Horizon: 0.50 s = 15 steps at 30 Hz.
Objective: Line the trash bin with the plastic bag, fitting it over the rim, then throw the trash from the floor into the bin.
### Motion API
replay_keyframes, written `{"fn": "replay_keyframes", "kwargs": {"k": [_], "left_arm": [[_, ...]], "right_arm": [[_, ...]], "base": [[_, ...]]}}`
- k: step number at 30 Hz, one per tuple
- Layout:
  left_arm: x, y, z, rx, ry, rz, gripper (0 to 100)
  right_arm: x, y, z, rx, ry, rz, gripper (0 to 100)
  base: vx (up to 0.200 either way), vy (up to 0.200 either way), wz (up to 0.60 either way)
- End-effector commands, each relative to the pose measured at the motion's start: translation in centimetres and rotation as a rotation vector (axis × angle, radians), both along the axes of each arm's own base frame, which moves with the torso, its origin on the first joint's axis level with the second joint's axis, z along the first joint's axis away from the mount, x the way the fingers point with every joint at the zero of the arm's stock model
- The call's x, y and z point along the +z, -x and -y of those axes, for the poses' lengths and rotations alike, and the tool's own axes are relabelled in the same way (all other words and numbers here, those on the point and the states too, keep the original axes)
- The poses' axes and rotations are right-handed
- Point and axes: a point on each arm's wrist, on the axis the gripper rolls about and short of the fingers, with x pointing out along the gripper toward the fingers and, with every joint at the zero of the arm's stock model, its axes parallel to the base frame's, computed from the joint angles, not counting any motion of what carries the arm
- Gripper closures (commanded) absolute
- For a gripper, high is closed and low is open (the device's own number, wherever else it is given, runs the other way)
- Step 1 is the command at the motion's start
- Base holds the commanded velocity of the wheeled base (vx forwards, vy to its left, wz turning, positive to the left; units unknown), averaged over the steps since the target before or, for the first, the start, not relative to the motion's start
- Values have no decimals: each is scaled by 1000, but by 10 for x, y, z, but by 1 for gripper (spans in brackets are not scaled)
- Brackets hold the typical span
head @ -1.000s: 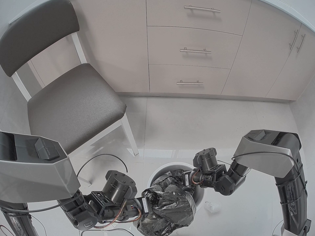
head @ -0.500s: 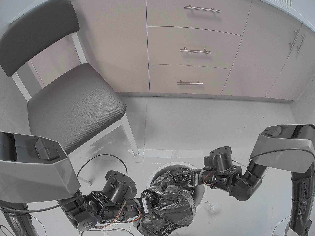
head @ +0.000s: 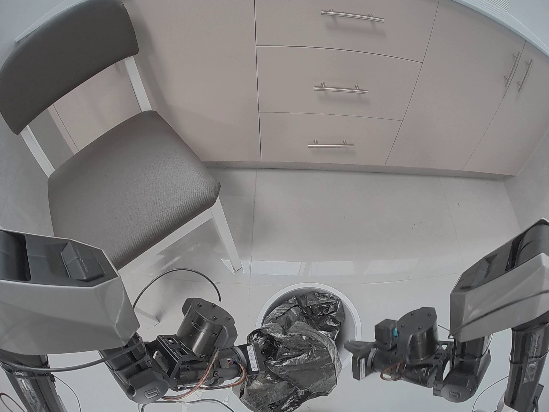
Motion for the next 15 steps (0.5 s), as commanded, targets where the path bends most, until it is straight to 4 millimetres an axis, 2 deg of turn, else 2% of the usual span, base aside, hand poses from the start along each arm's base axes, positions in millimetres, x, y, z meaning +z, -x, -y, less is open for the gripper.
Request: {"fn": "replay_keyframes", "kwargs": {"k": [1,2,9,15], "left_arm": [[-1,1,-1,-1,0,-1,100],[-1,1,-1,-1,0,-1,100],[-1,1,-1,0,0,0,100],[-1,1,-1,0,0,0,100]], "right_arm": [[-23,43,4,103,142,-128,100],[-23,43,4,102,146,-129,0],[-18,42,6,91,135,-115,0],[-20,38,0,63,144,-80,0]], "base": [[0,0,0],[0,0,0],[0,0,0],[0,0,0]]}}
